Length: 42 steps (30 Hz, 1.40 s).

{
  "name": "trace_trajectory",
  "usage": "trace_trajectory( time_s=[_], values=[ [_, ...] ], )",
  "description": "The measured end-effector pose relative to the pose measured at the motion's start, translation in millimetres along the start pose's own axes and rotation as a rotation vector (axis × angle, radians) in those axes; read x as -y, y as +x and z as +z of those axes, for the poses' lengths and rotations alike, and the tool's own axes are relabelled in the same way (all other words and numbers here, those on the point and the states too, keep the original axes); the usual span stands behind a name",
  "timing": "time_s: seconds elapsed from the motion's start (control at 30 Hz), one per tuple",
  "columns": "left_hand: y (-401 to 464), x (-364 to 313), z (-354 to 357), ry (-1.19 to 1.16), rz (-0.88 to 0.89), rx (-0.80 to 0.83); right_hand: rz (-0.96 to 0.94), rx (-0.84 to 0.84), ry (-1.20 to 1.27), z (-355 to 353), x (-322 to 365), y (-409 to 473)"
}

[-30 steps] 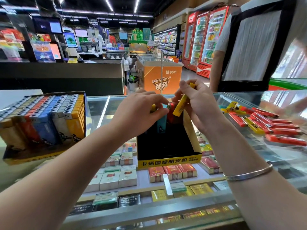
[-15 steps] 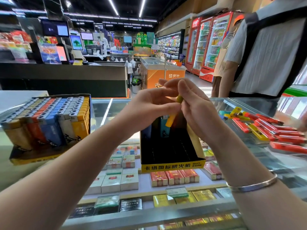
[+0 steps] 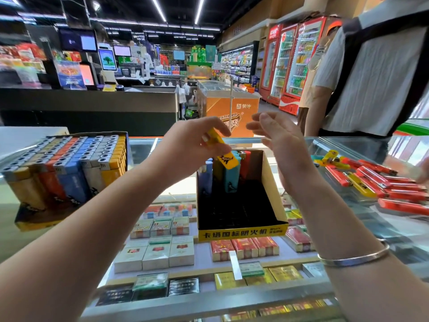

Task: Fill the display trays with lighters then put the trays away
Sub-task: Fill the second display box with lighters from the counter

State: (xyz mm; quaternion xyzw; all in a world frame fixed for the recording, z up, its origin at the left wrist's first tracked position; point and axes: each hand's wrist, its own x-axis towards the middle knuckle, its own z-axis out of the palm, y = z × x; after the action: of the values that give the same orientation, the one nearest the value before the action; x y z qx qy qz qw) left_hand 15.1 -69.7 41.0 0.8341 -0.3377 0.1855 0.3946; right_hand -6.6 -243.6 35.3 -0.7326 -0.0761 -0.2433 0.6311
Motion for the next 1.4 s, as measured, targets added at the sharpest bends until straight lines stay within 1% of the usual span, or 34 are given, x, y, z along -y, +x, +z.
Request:
trace_trajectory(
  time_s=[0.1,0.17,0.2,0.27,0.37,0.5,0.57,0.67,0.8,0.9,1.07,1.2,1.4],
  values=[
    [1,2,0,0.166,-0.026,0.123,0.056,-0.071,-0.019,-2,-3,3],
    [1,3,0,0.188,-0.057,0.189,0.071,-0.068,-0.046,-2,-4,3],
    [1,2,0,0.187,-0.05,0.19,0.071,-0.062,-0.059,-1,-4,3],
    [1,1,-1,0.209,-0.025,0.149,0.069,-0.059,-0.082,-1,-5,3],
    [2,-2,1,0.287,0.035,0.028,0.08,-0.058,-0.115,-2,-5,3],
    [-5,-3,11,0.417,0.222,-0.048,0.096,-0.049,-0.15,-1,-6,2],
    [-8,0,18,0.495,0.286,-0.064,0.094,-0.037,-0.162,-1,-6,3],
    [-8,6,25,0.596,0.267,-0.066,0.087,-0.033,-0.166,0,-6,3],
    [-8,10,28,0.672,0.201,-0.085,0.085,-0.024,-0.171,0,-7,3],
    [-7,12,28,0.634,0.141,-0.052,0.078,-0.016,-0.165,0,-7,4],
    [-6,13,25,0.392,-0.051,-0.005,0.073,-0.009,-0.155,0,-9,5],
    [-7,17,30,0.394,-0.05,-0.03,0.068,-0.023,-0.161,-2,-11,6],
    [-12,14,38,0.393,-0.013,-0.103,0.057,-0.117,-0.162,-7,-12,6]
  ],
)
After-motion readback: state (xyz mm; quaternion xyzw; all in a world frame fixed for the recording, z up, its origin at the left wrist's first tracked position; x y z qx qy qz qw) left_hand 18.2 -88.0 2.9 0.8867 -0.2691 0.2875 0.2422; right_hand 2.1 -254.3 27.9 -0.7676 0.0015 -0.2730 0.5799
